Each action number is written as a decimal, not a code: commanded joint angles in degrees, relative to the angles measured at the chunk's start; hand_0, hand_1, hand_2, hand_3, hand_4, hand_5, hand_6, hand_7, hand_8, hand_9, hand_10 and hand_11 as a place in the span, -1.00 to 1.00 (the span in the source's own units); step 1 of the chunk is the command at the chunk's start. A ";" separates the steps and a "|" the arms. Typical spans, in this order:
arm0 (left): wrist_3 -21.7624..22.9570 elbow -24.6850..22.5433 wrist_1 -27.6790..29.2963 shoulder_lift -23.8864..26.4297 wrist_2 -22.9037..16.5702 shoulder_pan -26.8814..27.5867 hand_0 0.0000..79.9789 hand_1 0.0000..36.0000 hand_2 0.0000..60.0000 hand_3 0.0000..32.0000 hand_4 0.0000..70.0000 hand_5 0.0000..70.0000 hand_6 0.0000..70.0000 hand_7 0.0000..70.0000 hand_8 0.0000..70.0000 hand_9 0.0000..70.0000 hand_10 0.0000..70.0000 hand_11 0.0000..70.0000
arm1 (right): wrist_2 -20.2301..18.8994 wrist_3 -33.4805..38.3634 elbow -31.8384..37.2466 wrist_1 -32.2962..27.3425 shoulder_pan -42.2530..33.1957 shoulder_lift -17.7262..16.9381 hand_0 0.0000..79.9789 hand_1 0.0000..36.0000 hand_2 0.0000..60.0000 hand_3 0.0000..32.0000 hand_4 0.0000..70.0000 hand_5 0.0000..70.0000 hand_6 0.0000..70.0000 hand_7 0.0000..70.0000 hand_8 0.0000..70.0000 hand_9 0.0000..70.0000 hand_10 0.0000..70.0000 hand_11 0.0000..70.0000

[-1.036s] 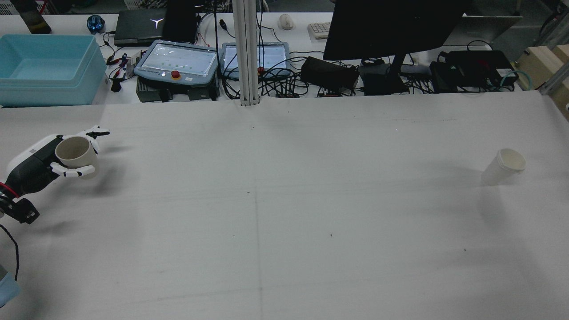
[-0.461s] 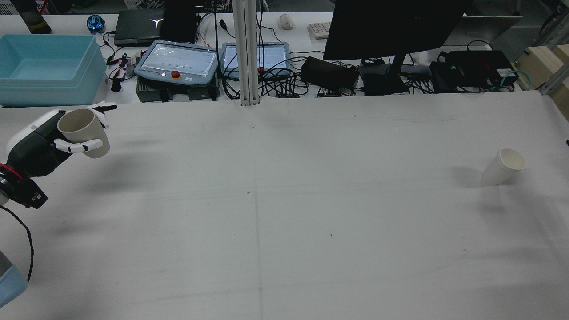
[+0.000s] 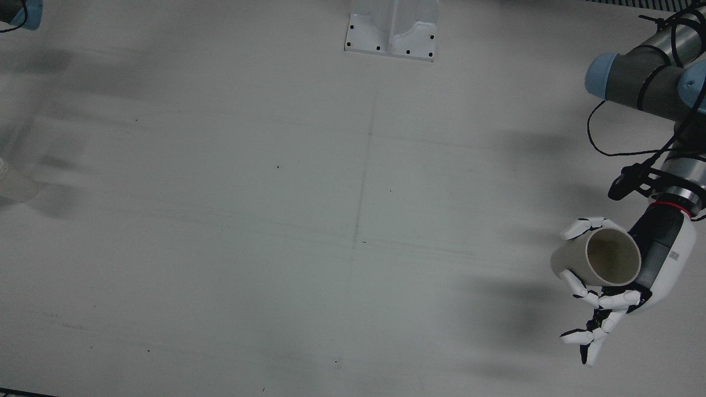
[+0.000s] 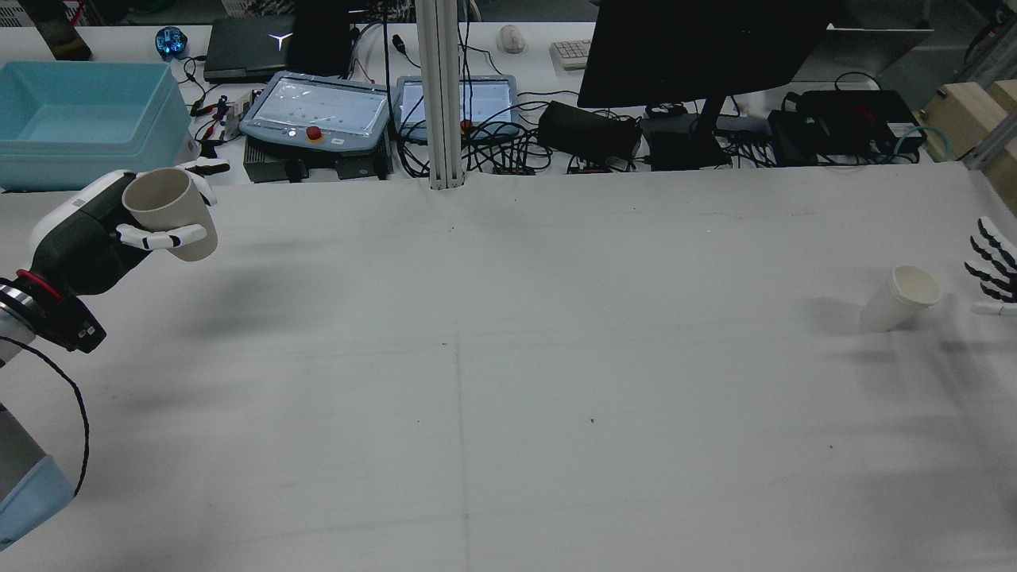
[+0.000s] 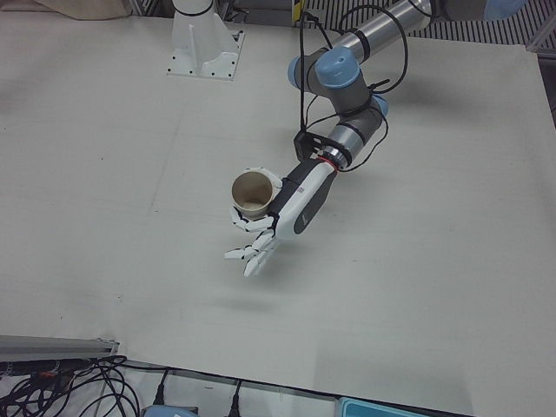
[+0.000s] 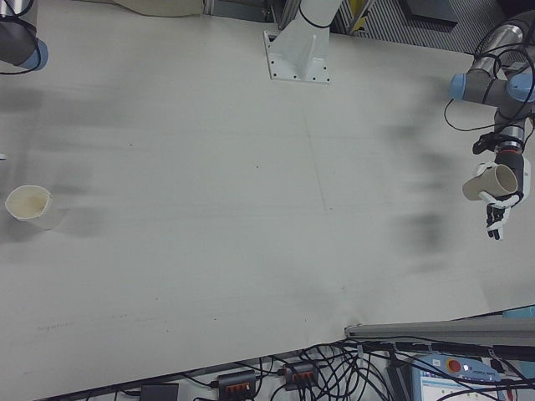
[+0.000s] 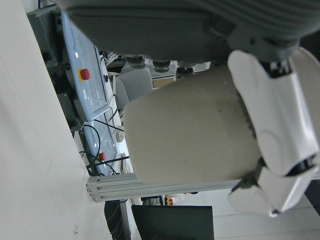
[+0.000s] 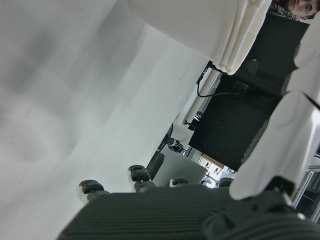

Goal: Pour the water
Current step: 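Lift the beige cup with the left hand off the table, then reach the right hand to the other beige cup and grasp it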

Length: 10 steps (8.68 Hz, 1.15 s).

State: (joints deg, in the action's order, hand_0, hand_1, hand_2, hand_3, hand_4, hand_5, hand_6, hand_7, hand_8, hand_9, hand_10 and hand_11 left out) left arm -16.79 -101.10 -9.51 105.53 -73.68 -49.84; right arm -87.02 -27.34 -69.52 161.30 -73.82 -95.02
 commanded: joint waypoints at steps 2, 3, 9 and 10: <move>0.26 0.12 -0.60 0.38 0.21 -0.26 0.18 1.00 1.00 -1.00 0.89 1.00 -0.75 -0.33 -0.94 -0.91 -0.98 -0.94 | 4.84 -1.05 2.20 -0.11 6.75 4.57 0.15 -0.26 -0.71 1.00 -1.00 -0.93 -1.00 -1.00 -0.71 -1.00 -1.00 -1.00; 0.35 -0.15 -0.60 0.20 0.12 -0.35 0.17 1.00 1.00 -1.00 0.86 1.00 -0.76 -0.34 -0.94 -0.91 -0.98 -0.94 | 4.84 -0.79 2.03 -0.80 6.85 4.50 0.16 -0.22 -0.71 1.00 -1.00 -0.89 -1.00 -1.00 -0.70 -1.00 -1.00 -1.00; 0.35 -1.03 -1.48 0.55 0.12 -0.35 0.19 1.00 1.00 -1.00 0.83 1.00 -0.77 -0.35 -0.95 -0.91 -1.00 -0.96 | 4.76 2.46 0.00 -2.74 6.68 -0.60 0.30 0.18 -0.68 -1.00 -1.00 -0.96 -1.00 -1.00 -0.81 -0.90 -0.91 -0.80; 0.35 -1.55 -1.74 0.47 0.12 -0.44 0.20 1.00 1.00 -1.00 0.83 1.00 -0.77 -0.34 -0.95 -0.91 -1.00 -0.96 | 4.76 2.46 -0.26 -2.74 6.76 -0.43 0.27 0.14 -0.66 -1.00 -1.00 -0.97 -1.00 -1.00 -0.81 -0.90 -0.91 -0.81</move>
State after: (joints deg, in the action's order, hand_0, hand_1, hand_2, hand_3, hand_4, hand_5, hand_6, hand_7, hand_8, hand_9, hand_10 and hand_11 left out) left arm -16.44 -102.00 -10.81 105.96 -73.56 -50.16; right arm -82.27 -24.98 -69.34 158.63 -67.18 -95.41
